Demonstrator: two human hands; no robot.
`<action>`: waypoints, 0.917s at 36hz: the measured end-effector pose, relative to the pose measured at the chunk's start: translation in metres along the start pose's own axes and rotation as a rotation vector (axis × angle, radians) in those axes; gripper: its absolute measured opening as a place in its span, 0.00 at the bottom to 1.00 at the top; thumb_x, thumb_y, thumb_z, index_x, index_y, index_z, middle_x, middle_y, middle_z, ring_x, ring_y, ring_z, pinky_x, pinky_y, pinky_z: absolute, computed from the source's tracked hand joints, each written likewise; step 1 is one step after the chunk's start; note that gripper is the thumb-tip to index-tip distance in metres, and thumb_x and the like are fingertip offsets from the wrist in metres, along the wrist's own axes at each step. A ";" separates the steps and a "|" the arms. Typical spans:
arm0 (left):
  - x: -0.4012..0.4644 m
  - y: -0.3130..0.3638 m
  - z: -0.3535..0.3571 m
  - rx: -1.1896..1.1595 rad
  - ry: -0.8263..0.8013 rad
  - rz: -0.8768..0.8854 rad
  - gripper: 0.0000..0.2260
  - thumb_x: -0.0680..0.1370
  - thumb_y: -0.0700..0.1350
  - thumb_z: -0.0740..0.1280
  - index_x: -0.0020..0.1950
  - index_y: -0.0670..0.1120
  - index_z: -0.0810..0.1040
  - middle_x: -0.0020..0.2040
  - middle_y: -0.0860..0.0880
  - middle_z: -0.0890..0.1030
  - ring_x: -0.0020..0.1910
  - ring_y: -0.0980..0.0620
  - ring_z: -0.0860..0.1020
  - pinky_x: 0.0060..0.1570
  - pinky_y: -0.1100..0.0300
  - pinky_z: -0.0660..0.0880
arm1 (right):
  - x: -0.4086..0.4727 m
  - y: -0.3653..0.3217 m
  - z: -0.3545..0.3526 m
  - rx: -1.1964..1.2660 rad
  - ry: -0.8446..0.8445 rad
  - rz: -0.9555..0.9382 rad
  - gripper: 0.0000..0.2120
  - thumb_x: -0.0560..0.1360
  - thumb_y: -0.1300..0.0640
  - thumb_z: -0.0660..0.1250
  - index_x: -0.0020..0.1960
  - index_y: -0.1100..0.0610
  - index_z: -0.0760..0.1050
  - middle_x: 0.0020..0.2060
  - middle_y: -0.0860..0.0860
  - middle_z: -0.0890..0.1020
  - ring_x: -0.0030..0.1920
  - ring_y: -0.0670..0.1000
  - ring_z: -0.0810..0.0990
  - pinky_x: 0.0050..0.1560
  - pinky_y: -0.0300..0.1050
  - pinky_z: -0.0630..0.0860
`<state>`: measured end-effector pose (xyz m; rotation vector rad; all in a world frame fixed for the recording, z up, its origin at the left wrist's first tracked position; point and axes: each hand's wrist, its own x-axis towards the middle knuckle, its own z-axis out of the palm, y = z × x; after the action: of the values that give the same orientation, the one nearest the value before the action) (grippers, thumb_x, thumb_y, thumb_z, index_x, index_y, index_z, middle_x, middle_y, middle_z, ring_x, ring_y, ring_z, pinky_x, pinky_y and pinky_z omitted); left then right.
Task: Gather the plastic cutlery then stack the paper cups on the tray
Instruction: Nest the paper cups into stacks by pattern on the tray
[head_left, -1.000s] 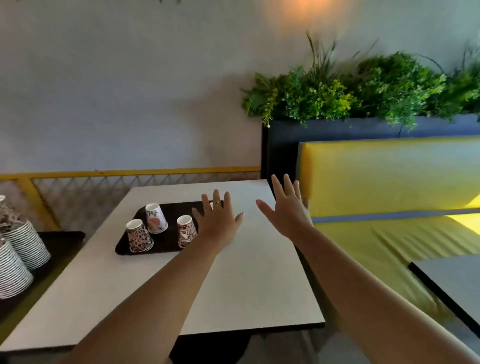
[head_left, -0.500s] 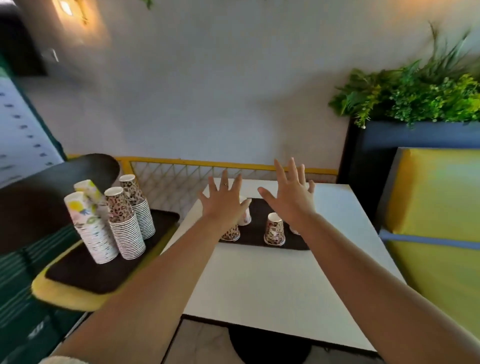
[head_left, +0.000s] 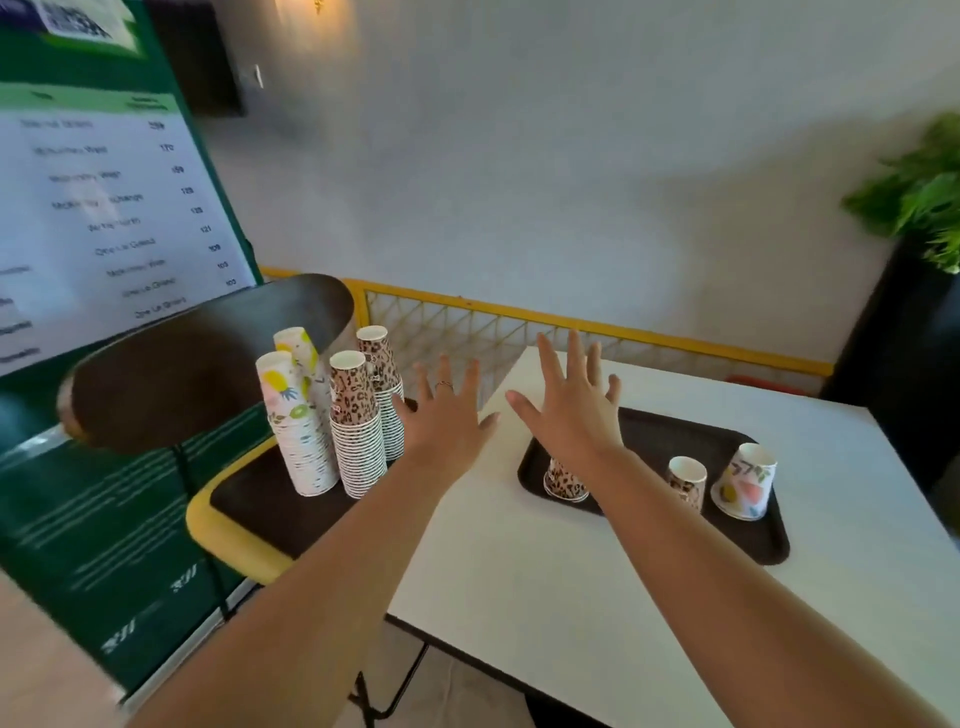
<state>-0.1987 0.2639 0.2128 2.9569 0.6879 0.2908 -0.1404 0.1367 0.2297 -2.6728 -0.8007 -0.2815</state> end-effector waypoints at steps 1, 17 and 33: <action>0.003 -0.005 0.000 -0.002 0.003 -0.018 0.32 0.80 0.61 0.52 0.77 0.53 0.39 0.78 0.45 0.40 0.76 0.39 0.39 0.70 0.34 0.47 | 0.006 -0.005 0.003 0.002 -0.003 -0.022 0.34 0.78 0.39 0.52 0.76 0.49 0.40 0.76 0.55 0.39 0.75 0.60 0.37 0.72 0.61 0.44; 0.049 -0.104 0.011 -0.080 0.200 -0.264 0.32 0.79 0.59 0.56 0.77 0.52 0.44 0.78 0.47 0.44 0.77 0.42 0.41 0.71 0.36 0.46 | 0.081 -0.099 0.055 0.102 -0.005 -0.292 0.36 0.77 0.40 0.56 0.76 0.50 0.42 0.76 0.53 0.41 0.76 0.59 0.40 0.73 0.61 0.45; 0.115 -0.269 0.039 -0.448 0.242 -0.383 0.46 0.71 0.50 0.72 0.77 0.43 0.43 0.78 0.45 0.46 0.77 0.46 0.45 0.73 0.42 0.53 | 0.151 -0.244 0.136 0.429 -0.041 -0.468 0.29 0.78 0.57 0.60 0.75 0.56 0.52 0.76 0.53 0.48 0.75 0.54 0.57 0.68 0.44 0.64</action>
<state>-0.2046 0.5537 0.1580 2.3335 1.0377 0.6721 -0.1407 0.4538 0.2094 -2.0785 -1.3290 -0.1424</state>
